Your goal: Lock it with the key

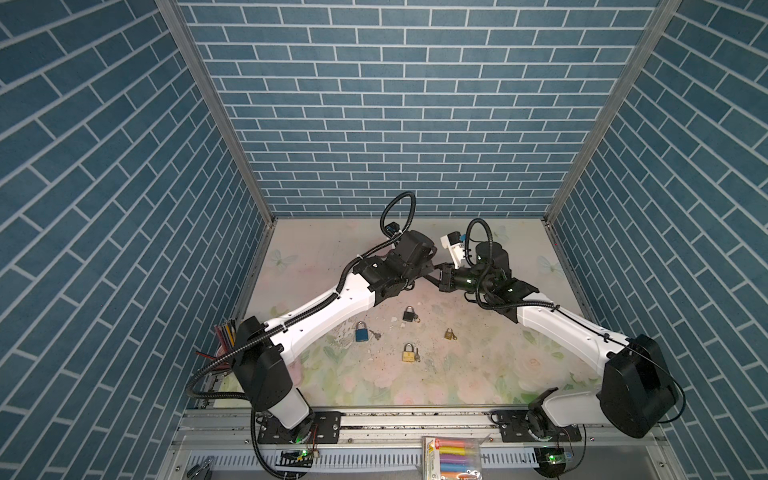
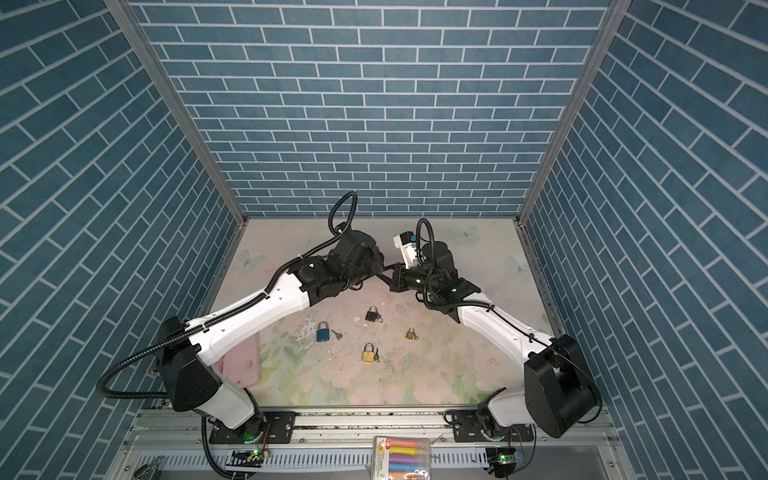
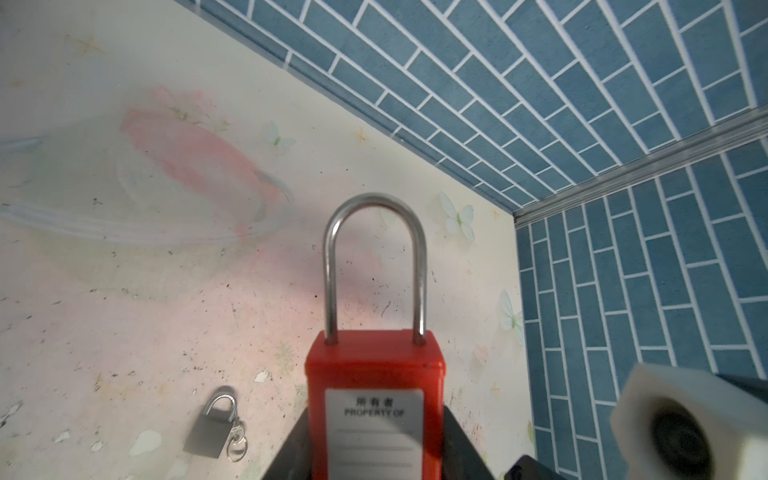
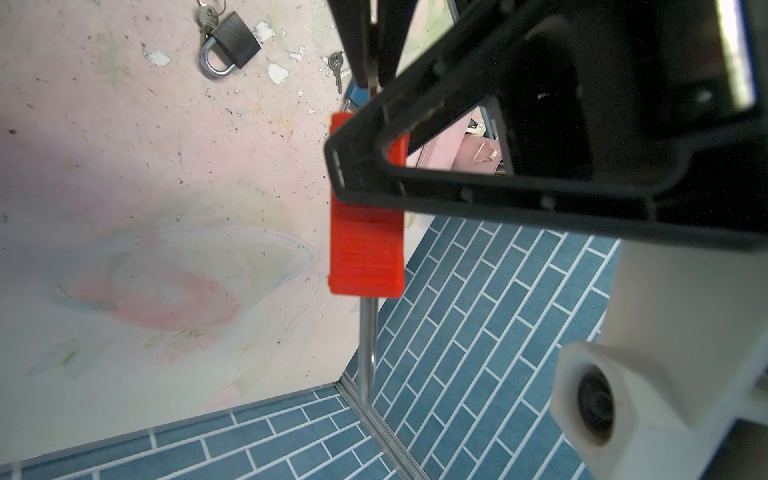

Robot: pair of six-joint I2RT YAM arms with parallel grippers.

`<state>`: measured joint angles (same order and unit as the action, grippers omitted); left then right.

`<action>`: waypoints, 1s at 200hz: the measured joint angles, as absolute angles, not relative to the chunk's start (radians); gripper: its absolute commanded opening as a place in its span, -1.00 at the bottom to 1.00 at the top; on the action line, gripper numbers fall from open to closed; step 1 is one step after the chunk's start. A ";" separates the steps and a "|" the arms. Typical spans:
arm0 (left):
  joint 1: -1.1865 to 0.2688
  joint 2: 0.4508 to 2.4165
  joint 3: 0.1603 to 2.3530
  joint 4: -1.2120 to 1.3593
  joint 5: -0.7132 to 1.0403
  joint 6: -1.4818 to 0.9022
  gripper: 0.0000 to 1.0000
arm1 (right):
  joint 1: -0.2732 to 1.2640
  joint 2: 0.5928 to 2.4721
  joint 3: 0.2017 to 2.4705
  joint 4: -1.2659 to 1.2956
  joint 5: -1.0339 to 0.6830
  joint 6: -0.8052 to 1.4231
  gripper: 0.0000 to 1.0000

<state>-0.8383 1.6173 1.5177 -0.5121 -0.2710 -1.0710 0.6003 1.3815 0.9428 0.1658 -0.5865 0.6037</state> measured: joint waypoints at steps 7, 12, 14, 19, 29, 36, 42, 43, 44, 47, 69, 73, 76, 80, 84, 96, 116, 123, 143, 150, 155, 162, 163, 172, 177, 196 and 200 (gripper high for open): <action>-0.838 1.625 1.534 -0.539 -0.272 -1.081 -1.00 | 0.605 1.382 0.940 0.169 -0.582 0.601 -1.00; -0.838 1.631 1.545 -0.556 -0.272 -1.088 -1.00 | 0.608 1.381 0.938 0.170 -0.580 0.601 -1.00; -0.838 1.633 1.549 -0.562 -0.272 -1.091 -1.00 | 0.609 1.381 0.937 0.171 -0.580 0.601 -1.00; -0.837 1.637 1.558 -0.576 -0.270 -1.098 -1.00 | 0.612 1.380 0.933 0.174 -0.579 0.601 -1.00; -0.835 1.647 1.575 -0.604 -0.265 -1.113 -1.00 | 0.619 1.377 0.922 0.182 -0.574 0.601 -1.00; -0.834 1.653 1.583 -0.619 -0.260 -1.121 -1.00 | 0.623 1.374 0.913 0.189 -0.568 0.601 -1.00; -0.832 1.658 1.592 -0.635 -0.254 -1.130 -1.00 | 0.626 1.371 0.905 0.196 -0.564 0.601 -1.00; -0.832 1.659 1.592 -0.636 -0.253 -1.130 -1.00 | 0.627 1.370 0.902 0.198 -0.562 0.601 -1.00; -0.832 1.660 1.593 -0.638 -0.252 -1.131 -1.00 | 0.628 1.370 0.901 0.199 -0.562 0.601 -1.00; -0.831 1.662 1.597 -0.645 -0.248 -1.136 -1.00 | 0.630 1.368 0.897 0.202 -0.558 0.601 -1.00; -0.826 1.667 1.610 -0.678 -0.230 -1.155 -1.00 | 0.643 1.356 0.867 0.229 -0.540 0.603 -1.00; -0.825 1.667 1.613 -0.686 -0.226 -1.158 -1.00 | 0.646 1.353 0.861 0.235 -0.537 0.603 -1.00; -0.824 1.668 1.615 -0.691 -0.224 -1.159 -1.00 | 0.648 1.351 0.857 0.241 -0.535 0.603 -1.00; -0.823 1.668 1.618 -0.697 -0.221 -1.162 -1.00 | 0.651 1.348 0.851 0.247 -0.532 0.605 -1.00; -0.822 1.668 1.620 -0.701 -0.217 -1.164 -1.00 | 0.653 1.346 0.847 0.252 -0.529 0.605 -1.00; -0.818 1.670 1.627 -0.710 -0.206 -1.171 -1.00 | 0.655 1.338 0.833 0.267 -0.526 0.606 -1.00; -0.802 1.671 1.636 -0.728 -0.168 -1.184 -1.00 | 0.662 1.322 0.800 0.295 -0.518 0.610 -1.00; -0.797 1.671 1.638 -0.733 -0.155 -1.189 -1.00 | 0.665 1.315 0.787 0.308 -0.512 0.615 -1.00; -0.780 1.671 1.644 -0.746 -0.110 -1.201 -1.00 | 0.675 1.284 0.745 0.339 -0.493 0.628 -1.00; -0.770 1.671 1.645 -0.748 -0.101 -1.203 -1.00 | 0.678 1.269 0.729 0.348 -0.488 0.631 -1.00; -0.763 1.671 1.648 -0.750 -0.105 -1.203 -1.00 | 0.680 1.259 0.720 0.350 -0.487 0.631 -1.00; -0.741 1.671 1.650 -0.743 -0.164 -1.203 -1.00 | 0.683 1.238 0.705 0.328 -0.501 0.625 -1.00; -0.738 1.671 1.650 -0.742 -0.172 -1.203 -1.00 | 0.684 1.235 0.702 0.324 -0.503 0.625 -1.00; -0.670 1.671 1.655 -0.720 -0.250 -1.203 -1.00 | 0.696 1.203 0.665 0.289 -0.523 0.622 -1.00; -0.630 1.670 1.657 -0.710 -0.292 -1.204 -1.00 | 0.702 1.195 0.650 0.267 -0.532 0.622 -1.00; -0.516 1.655 1.657 -0.683 -0.421 -1.209 -1.00 | 0.718 1.191 0.625 0.212 -0.558 0.622 -1.00; -0.507 1.650 1.655 -0.679 -0.436 -1.209 -1.00 | 0.718 1.191 0.624 0.202 -0.561 0.621 -1.00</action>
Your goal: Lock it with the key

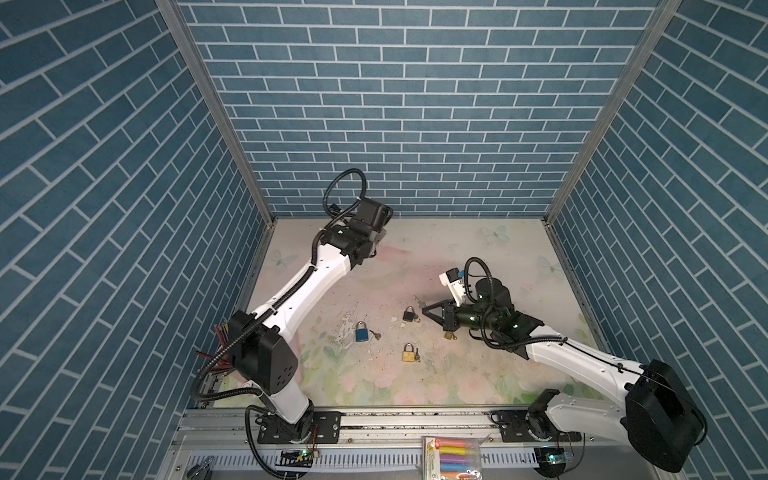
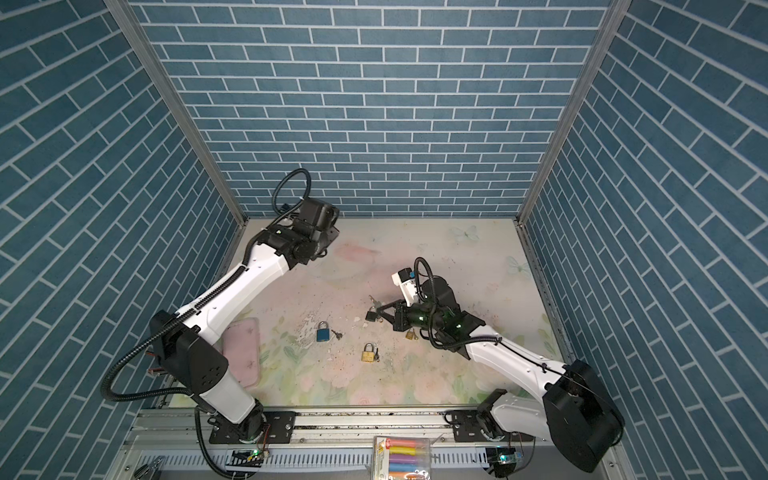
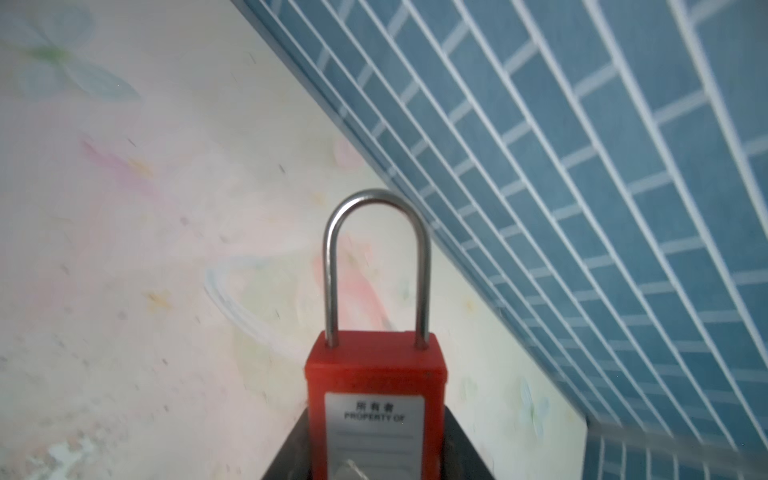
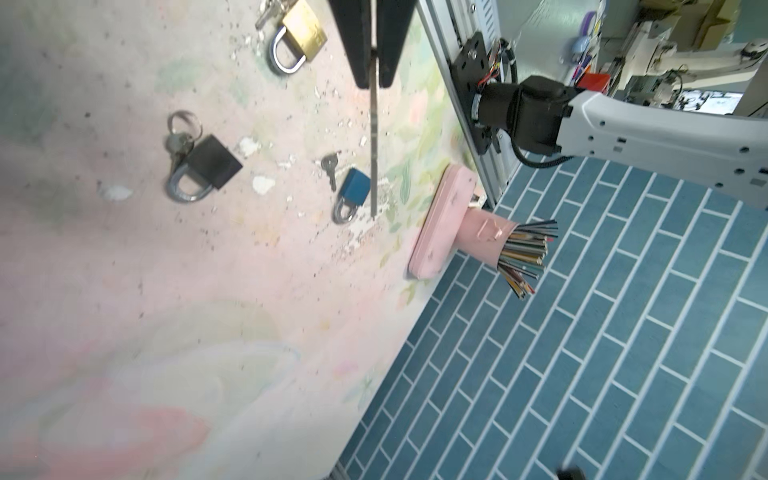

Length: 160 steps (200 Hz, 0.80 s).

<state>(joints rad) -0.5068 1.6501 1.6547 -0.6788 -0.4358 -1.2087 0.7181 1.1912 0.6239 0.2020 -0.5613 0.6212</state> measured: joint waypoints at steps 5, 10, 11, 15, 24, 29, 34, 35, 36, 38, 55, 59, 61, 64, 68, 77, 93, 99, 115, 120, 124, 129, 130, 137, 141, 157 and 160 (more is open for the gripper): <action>-0.501 1.643 1.653 -0.675 -0.453 -1.209 -1.00 | 0.718 1.191 0.624 0.193 -0.564 0.621 -1.00; -0.502 1.635 1.651 -0.672 -0.465 -1.208 -1.00 | 0.718 1.191 0.624 0.187 -0.564 0.621 -1.00; -0.503 1.634 1.650 -0.670 -0.466 -1.208 -1.00 | 0.718 1.191 0.624 0.187 -0.564 0.621 -1.00; -0.508 1.628 1.647 -0.663 -0.471 -1.207 -1.00 | 0.718 1.191 0.624 0.184 -0.564 0.621 -1.00; -0.520 1.616 1.639 -0.645 -0.471 -1.199 -1.00 | 0.718 1.190 0.626 0.170 -0.561 0.620 -1.00; -0.527 1.611 1.634 -0.636 -0.470 -1.194 -1.00 | 0.718 1.190 0.630 0.159 -0.556 0.620 -1.00; -0.535 1.609 1.629 -0.627 -0.468 -1.183 -1.00 | 0.717 1.190 0.634 0.145 -0.550 0.619 -1.00; -0.536 1.608 1.629 -0.625 -0.467 -1.181 -1.00 | 0.716 1.190 0.636 0.141 -0.548 0.620 -1.00; -0.537 1.608 1.628 -0.622 -0.466 -1.178 -1.00 | 0.716 1.190 0.636 0.139 -0.548 0.620 -1.00; -0.540 1.608 1.626 -0.620 -0.465 -1.171 -1.00 | 0.715 1.190 0.639 0.133 -0.545 0.619 -1.00; -0.565 1.613 1.610 -0.599 -0.453 -1.106 -1.00 | 0.702 1.189 0.673 0.072 -0.514 0.620 -1.00; -0.571 1.617 1.607 -0.598 -0.453 -1.088 -1.00 | 0.695 1.188 0.682 0.059 -0.507 0.620 -1.00; -0.576 1.619 1.606 -0.598 -0.455 -1.077 -1.00 | 0.693 1.188 0.686 0.055 -0.503 0.620 -1.00; -0.581 1.623 1.604 -0.596 -0.454 -1.062 -1.00 | 0.686 1.187 0.693 0.046 -0.498 0.620 -1.00; -0.590 1.629 1.604 -0.597 -0.456 -1.042 -1.00 | 0.676 1.186 0.703 0.035 -0.490 0.620 -1.00; -0.613 1.647 1.603 -0.596 -0.458 -0.997 -1.00 | 0.655 1.183 0.719 0.020 -0.480 0.620 -1.00; -0.667 1.696 1.601 -0.606 -0.466 -0.923 -1.00 | 0.611 1.178 0.740 0.004 -0.464 0.620 -1.00; -0.688 1.719 1.599 -0.611 -0.467 -0.895 -1.00 | 0.598 1.179 0.744 -0.002 -0.462 0.620 -1.00; -0.732 1.777 1.583 -0.620 -0.466 -0.834 -1.00 | 0.559 1.185 0.754 -0.026 -0.459 0.621 -1.00; -0.744 1.797 1.574 -0.624 -0.466 -0.818 -1.00 | 0.549 1.192 0.758 -0.034 -0.459 0.621 -1.00; -0.752 1.809 1.568 -0.628 -0.466 -0.808 -1.00 | 0.542 1.198 0.762 -0.039 -0.460 0.621 -1.00; -0.762 1.826 1.558 -0.632 -0.464 -0.793 -1.00 | 0.532 1.210 0.767 -0.045 -0.461 0.621 -1.00; -0.765 1.831 1.555 -0.633 -0.464 -0.790 -1.00 | 0.529 1.214 0.768 -0.047 -0.461 0.621 -1.00; -0.776 1.852 1.539 -0.635 -0.458 -0.772 -1.00 | 0.519 1.232 0.774 -0.055 -0.466 0.621 -1.00; -0.780 1.863 1.532 -0.635 -0.453 -0.767 -1.00 | 0.513 1.245 0.776 -0.060 -0.468 0.621 -1.00; -0.788 1.899 1.502 -0.631 -0.427 -0.736 -1.00 | 0.496 1.286 0.779 -0.073 -0.479 0.623 -1.00; -0.788 1.907 1.496 -0.630 -0.421 -0.728 -1.00 | 0.494 1.293 0.779 -0.076 -0.482 0.624 -1.00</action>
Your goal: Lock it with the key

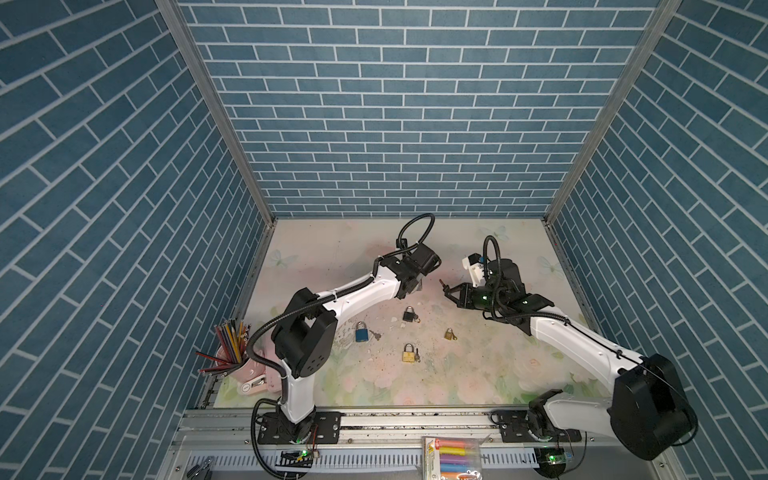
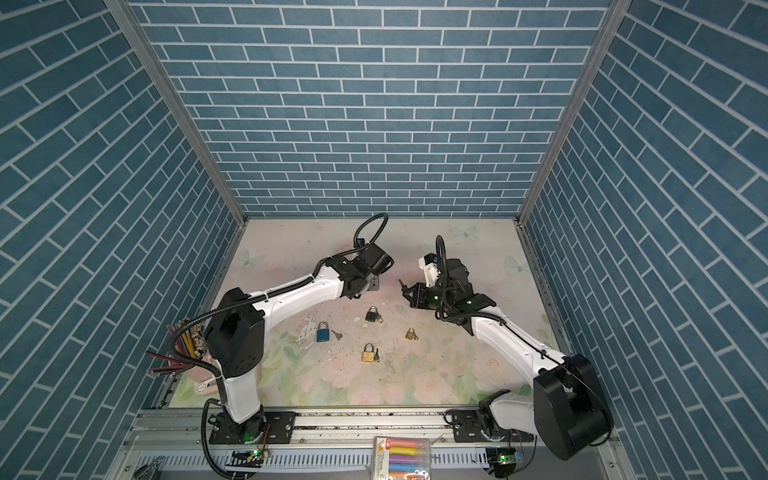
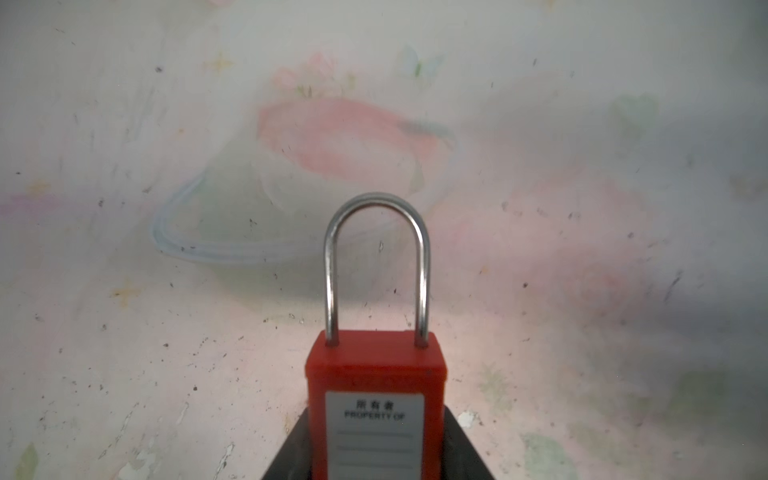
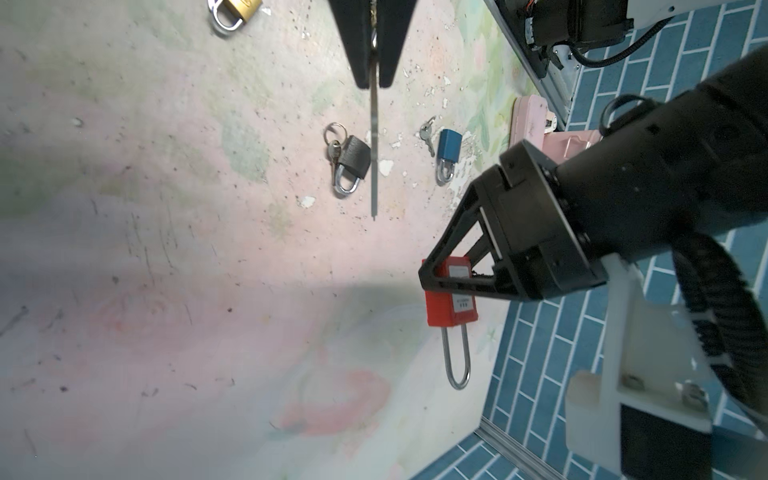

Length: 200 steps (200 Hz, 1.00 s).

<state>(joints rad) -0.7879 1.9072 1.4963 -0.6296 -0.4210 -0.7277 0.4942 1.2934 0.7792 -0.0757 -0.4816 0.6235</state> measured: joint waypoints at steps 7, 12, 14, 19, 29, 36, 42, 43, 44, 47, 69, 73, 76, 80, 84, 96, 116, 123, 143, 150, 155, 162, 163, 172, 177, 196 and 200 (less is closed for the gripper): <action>-0.788 1.919 1.490 -0.630 -0.413 -0.717 -1.00 | 0.492 1.310 0.779 -0.081 -0.487 0.624 -1.00; -0.788 1.928 1.489 -0.630 -0.406 -0.708 -1.00 | 0.491 1.320 0.779 -0.083 -0.492 0.625 -1.00; -0.788 1.932 1.489 -0.629 -0.404 -0.704 -1.00 | 0.491 1.325 0.778 -0.084 -0.494 0.625 -1.00; -0.788 1.942 1.489 -0.622 -0.399 -0.694 -1.00 | 0.491 1.333 0.778 -0.084 -0.498 0.627 -1.00; -0.786 1.959 1.490 -0.606 -0.390 -0.677 -1.00 | 0.491 1.346 0.778 -0.083 -0.508 0.631 -1.00; -0.785 1.972 1.490 -0.595 -0.382 -0.666 -1.00 | 0.491 1.354 0.778 -0.083 -0.514 0.632 -1.00; -0.785 1.981 1.490 -0.588 -0.376 -0.658 -1.00 | 0.491 1.359 0.778 -0.082 -0.518 0.632 -1.00; -0.785 1.982 1.490 -0.587 -0.375 -0.657 -1.00 | 0.491 1.360 0.778 -0.082 -0.519 0.632 -1.00; -0.784 1.985 1.490 -0.585 -0.373 -0.656 -1.00 | 0.491 1.361 0.778 -0.082 -0.519 0.632 -1.00; -0.783 1.990 1.492 -0.584 -0.371 -0.653 -1.00 | 0.491 1.364 0.778 -0.082 -0.521 0.632 -1.00; -0.776 2.033 1.510 -0.570 -0.346 -0.642 -1.00 | 0.491 1.383 0.778 -0.082 -0.532 0.632 -1.00; -0.773 2.041 1.514 -0.566 -0.342 -0.642 -1.00 | 0.491 1.385 0.778 -0.081 -0.532 0.632 -1.00; -0.771 2.046 1.517 -0.564 -0.337 -0.642 -1.00 | 0.491 1.388 0.778 -0.081 -0.535 0.632 -1.00; -0.767 2.054 1.521 -0.558 -0.331 -0.642 -1.00 | 0.491 1.391 0.778 -0.081 -0.536 0.632 -1.00; -0.763 2.059 1.523 -0.555 -0.326 -0.642 -1.00 | 0.491 1.394 0.778 -0.080 -0.538 0.632 -1.00; -0.748 2.078 1.536 -0.550 -0.313 -0.644 -1.00 | 0.491 1.404 0.778 -0.076 -0.543 0.632 -1.00; -0.723 2.113 1.566 -0.546 -0.298 -0.648 -1.00 | 0.491 1.419 0.779 -0.073 -0.550 0.632 -1.00; -0.716 2.123 1.577 -0.546 -0.294 -0.649 -1.00 | 0.491 1.425 0.779 -0.072 -0.551 0.632 -1.00; -0.704 2.147 1.599 -0.545 -0.284 -0.651 -1.00 | 0.490 1.437 0.779 -0.069 -0.554 0.632 -1.00; -0.704 2.152 1.604 -0.544 -0.282 -0.651 -1.00 | 0.490 1.439 0.779 -0.068 -0.555 0.632 -1.00; -0.704 2.156 1.606 -0.543 -0.279 -0.651 -1.00 | 0.489 1.441 0.779 -0.067 -0.556 0.632 -1.00; -0.704 2.160 1.606 -0.541 -0.274 -0.651 -1.00 | 0.488 1.443 0.779 -0.067 -0.557 0.632 -1.00; -0.704 2.160 1.606 -0.541 -0.274 -0.651 -1.00 | 0.488 1.443 0.779 -0.066 -0.557 0.632 -1.00; -0.704 2.163 1.606 -0.541 -0.270 -0.652 -1.00 | 0.487 1.446 0.780 -0.065 -0.559 0.632 -1.00; -0.704 2.165 1.607 -0.541 -0.268 -0.652 -1.00 | 0.487 1.449 0.781 -0.065 -0.561 0.632 -1.00; -0.704 2.173 1.612 -0.541 -0.263 -0.651 -0.89 | 0.485 1.457 0.788 -0.063 -0.565 0.632 -1.00; -0.704 2.175 1.613 -0.541 -0.263 -0.651 -0.87 | 0.485 1.459 0.789 -0.062 -0.565 0.632 -1.00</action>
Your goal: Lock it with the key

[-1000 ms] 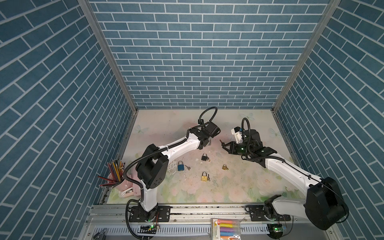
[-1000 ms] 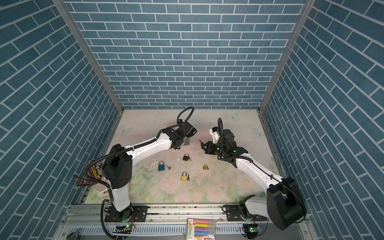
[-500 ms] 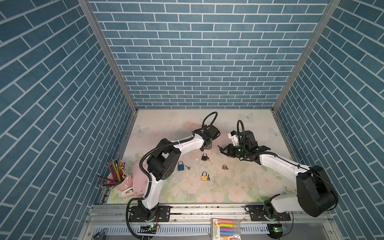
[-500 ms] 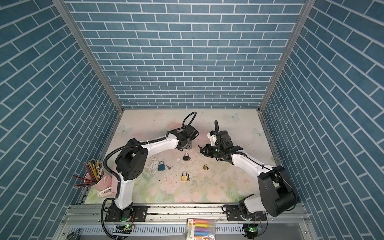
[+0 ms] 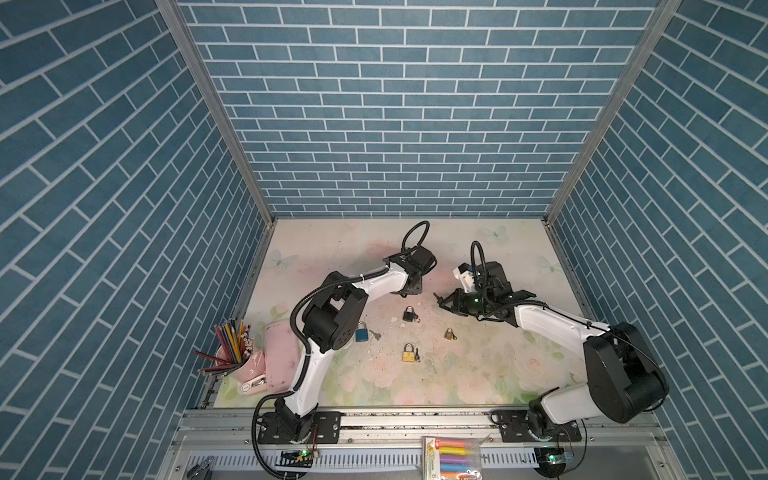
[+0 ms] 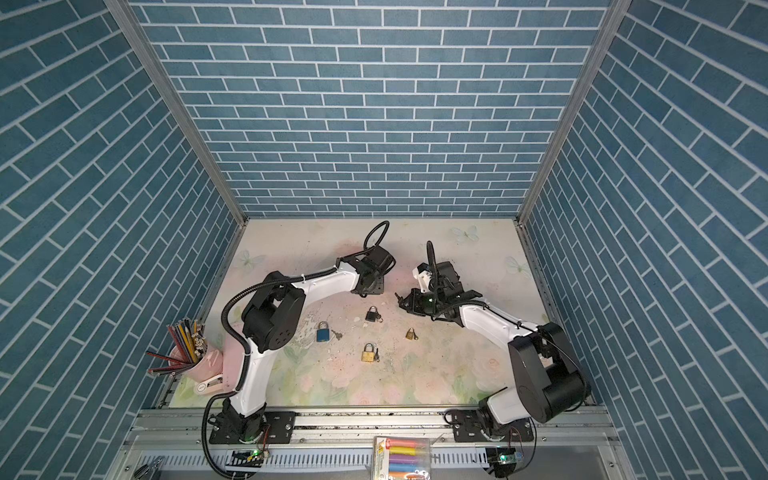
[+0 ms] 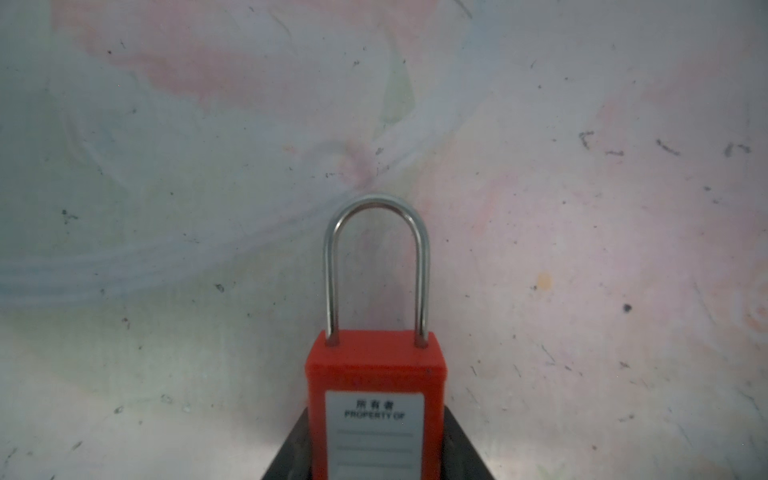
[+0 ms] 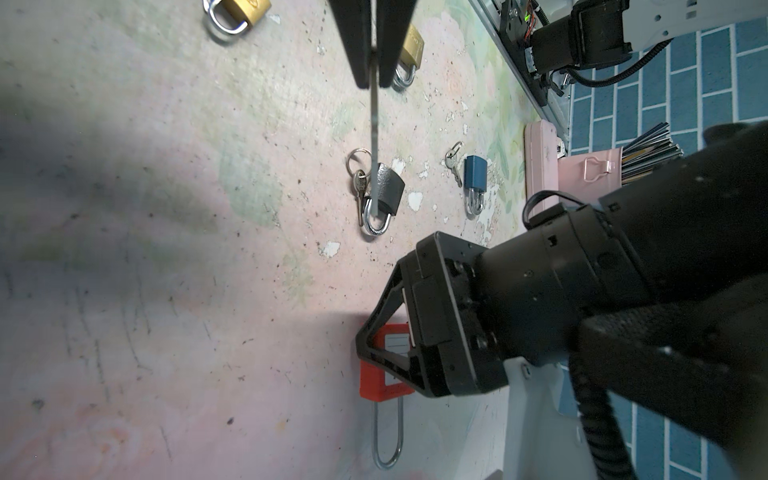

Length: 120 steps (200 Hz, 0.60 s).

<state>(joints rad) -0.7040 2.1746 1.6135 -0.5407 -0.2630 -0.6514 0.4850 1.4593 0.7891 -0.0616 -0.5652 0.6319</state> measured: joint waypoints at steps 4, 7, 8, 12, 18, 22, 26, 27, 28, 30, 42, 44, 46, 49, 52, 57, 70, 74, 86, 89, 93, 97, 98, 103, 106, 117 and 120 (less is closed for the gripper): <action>-0.703 2.175 1.616 -0.542 -0.263 -0.651 -0.83 | 0.485 1.460 0.790 -0.060 -0.566 0.632 -1.00; -0.703 2.175 1.617 -0.542 -0.262 -0.651 -0.79 | 0.485 1.461 0.790 -0.059 -0.566 0.632 -1.00; -0.703 2.176 1.618 -0.542 -0.262 -0.651 -0.78 | 0.485 1.461 0.790 -0.059 -0.566 0.632 -1.00; -0.703 2.176 1.620 -0.542 -0.261 -0.651 -0.74 | 0.485 1.461 0.790 -0.058 -0.566 0.632 -1.00; -0.703 2.177 1.625 -0.542 -0.260 -0.651 -0.66 | 0.484 1.461 0.790 -0.059 -0.567 0.632 -1.00; -0.703 2.178 1.629 -0.542 -0.260 -0.651 -0.61 | 0.484 1.461 0.790 -0.059 -0.569 0.632 -1.00; -0.703 2.179 1.633 -0.542 -0.260 -0.651 -0.58 | 0.484 1.461 0.790 -0.058 -0.569 0.632 -1.00; -0.703 2.179 1.633 -0.542 -0.260 -0.651 -0.56 | 0.484 1.461 0.790 -0.058 -0.569 0.632 -1.00; -0.703 2.179 1.634 -0.542 -0.260 -0.650 -0.54 | 0.484 1.461 0.790 -0.058 -0.569 0.632 -1.00; -0.702 2.179 1.635 -0.542 -0.260 -0.650 -0.50 | 0.484 1.461 0.790 -0.058 -0.569 0.632 -1.00; -0.702 2.179 1.642 -0.541 -0.260 -0.650 -0.36 | 0.483 1.461 0.790 -0.058 -0.569 0.632 -1.00; -0.702 2.179 1.643 -0.542 -0.260 -0.650 -0.34 | 0.483 1.461 0.790 -0.058 -0.569 0.632 -1.00; -0.702 2.179 1.644 -0.542 -0.260 -0.650 -0.33 | 0.483 1.461 0.790 -0.058 -0.569 0.632 -1.00; -0.702 2.179 1.645 -0.542 -0.260 -0.649 -0.30 | 0.483 1.461 0.790 -0.058 -0.569 0.632 -1.00; -0.702 2.179 1.645 -0.542 -0.260 -0.647 -0.27 | 0.483 1.461 0.790 -0.058 -0.569 0.632 -1.00; -0.702 2.179 1.645 -0.541 -0.260 -0.646 -0.23 | 0.483 1.461 0.790 -0.058 -0.569 0.632 -1.00; -0.702 2.179 1.645 -0.542 -0.259 -0.643 -0.15 | 0.483 1.461 0.790 -0.059 -0.569 0.632 -1.00; -0.701 2.179 1.645 -0.542 -0.257 -0.643 -0.14 | 0.483 1.461 0.790 -0.059 -0.569 0.632 -1.00; -0.698 2.179 1.645 -0.541 -0.249 -0.642 -0.08 | 0.482 1.461 0.790 -0.059 -0.569 0.632 -1.00; -0.698 2.179 1.645 -0.541 -0.247 -0.641 -0.06 | 0.482 1.461 0.790 -0.059 -0.569 0.632 -1.00; -0.696 2.179 1.645 -0.540 -0.244 -0.641 -0.04 | 0.482 1.461 0.790 -0.059 -0.569 0.632 -1.00; -0.694 2.179 1.644 -0.538 -0.242 -0.640 -0.01 | 0.481 1.461 0.790 -0.059 -0.569 0.632 -1.00; -0.694 2.179 1.643 -0.538 -0.241 -0.640 -0.01 | 0.481 1.461 0.790 -0.059 -0.569 0.632 -1.00; -0.692 2.179 1.641 -0.535 -0.238 -0.640 0.01 | 0.481 1.461 0.790 -0.059 -0.569 0.632 -1.00; -0.691 2.179 1.639 -0.532 -0.237 -0.640 0.03 | 0.481 1.461 0.790 -0.059 -0.569 0.632 -1.00; -0.685 2.179 1.631 -0.520 -0.229 -0.638 0.06 | 0.481 1.461 0.790 -0.059 -0.569 0.632 -1.00; -0.684 2.179 1.628 -0.517 -0.228 -0.639 0.06 | 0.481 1.461 0.790 -0.059 -0.569 0.632 -1.00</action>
<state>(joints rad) -0.6842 2.1792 1.6283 -0.5167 -0.2279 -0.6388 0.4812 1.4609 0.7902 -0.0593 -0.5690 0.6319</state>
